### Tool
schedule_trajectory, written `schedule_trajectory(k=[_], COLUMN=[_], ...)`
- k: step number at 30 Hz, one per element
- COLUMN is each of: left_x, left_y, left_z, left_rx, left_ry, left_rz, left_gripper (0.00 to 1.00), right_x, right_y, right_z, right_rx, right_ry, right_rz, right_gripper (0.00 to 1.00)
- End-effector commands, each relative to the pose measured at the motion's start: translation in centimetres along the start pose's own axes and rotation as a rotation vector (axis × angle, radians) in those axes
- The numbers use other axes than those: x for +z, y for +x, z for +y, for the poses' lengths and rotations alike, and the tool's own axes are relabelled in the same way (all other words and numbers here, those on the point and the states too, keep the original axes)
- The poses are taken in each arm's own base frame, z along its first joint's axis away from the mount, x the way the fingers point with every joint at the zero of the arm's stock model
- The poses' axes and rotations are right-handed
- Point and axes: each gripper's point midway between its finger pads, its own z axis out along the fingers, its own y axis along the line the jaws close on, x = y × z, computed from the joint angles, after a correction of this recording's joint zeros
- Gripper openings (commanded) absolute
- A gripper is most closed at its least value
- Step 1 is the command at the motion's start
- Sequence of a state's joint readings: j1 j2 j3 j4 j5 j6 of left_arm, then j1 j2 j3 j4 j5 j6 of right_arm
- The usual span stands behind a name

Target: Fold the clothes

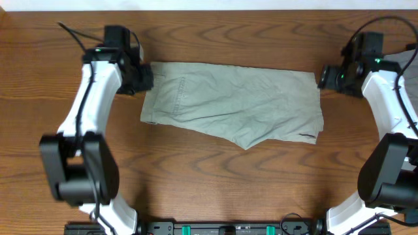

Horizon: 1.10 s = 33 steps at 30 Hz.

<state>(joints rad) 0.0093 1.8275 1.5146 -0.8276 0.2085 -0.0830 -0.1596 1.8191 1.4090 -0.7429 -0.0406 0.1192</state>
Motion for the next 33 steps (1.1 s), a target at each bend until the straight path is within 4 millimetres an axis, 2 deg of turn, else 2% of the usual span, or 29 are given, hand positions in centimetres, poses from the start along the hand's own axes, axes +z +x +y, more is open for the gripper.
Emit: schedule_trajectory(k=[1, 4, 7, 10, 15, 20, 24, 28, 33], left_x=[-4.2, -5.8, -6.2, -6.0, -5.9, -5.9, -5.9, -5.8, -5.8], left_y=[-1.9, -1.8, -1.3, -0.7, -0.1, 0.2, 0.3, 0.5, 0.4], left_z=[-0.7, -0.9, -0.8, 0.0, 0.5, 0.7, 0.8, 0.9, 0.9], left_rx=[0.008, 0.012, 0.010, 0.003, -0.001, -0.002, -0.003, -0.004, -0.004], left_ry=[0.007, 0.010, 0.000, -0.039, -0.064, -0.075, -0.085, -0.086, -0.086], left_rz=[-0.122, -0.148, -0.134, -0.108, -0.084, -0.075, -0.072, -0.063, -0.064], left_gripper=[0.43, 0.45, 0.45, 0.46, 0.46, 0.45, 0.46, 0.46, 0.46], right_x=[-0.9, -0.1, 1.6, 3.7, 8.2, 11.1, 12.3, 12.6, 12.5], right_y=[-1.7, -2.1, -2.4, -2.6, -1.5, -0.5, 0.1, 0.9, 1.4], right_z=[0.4, 0.2, 0.4, 1.6, 1.2, 3.4, 3.5, 3.9, 4.1], right_rx=[-0.060, -0.070, -0.091, -0.128, -0.135, -0.222, -0.217, -0.211, -0.206], right_ry=[-0.030, -0.029, -0.064, -0.164, -0.171, -0.319, -0.331, -0.359, -0.374], right_rz=[-0.059, -0.072, -0.073, -0.075, -0.027, -0.017, 0.001, 0.029, 0.048], right_gripper=[0.79, 0.74, 0.66, 0.65, 0.65, 0.66, 0.65, 0.53, 0.46])
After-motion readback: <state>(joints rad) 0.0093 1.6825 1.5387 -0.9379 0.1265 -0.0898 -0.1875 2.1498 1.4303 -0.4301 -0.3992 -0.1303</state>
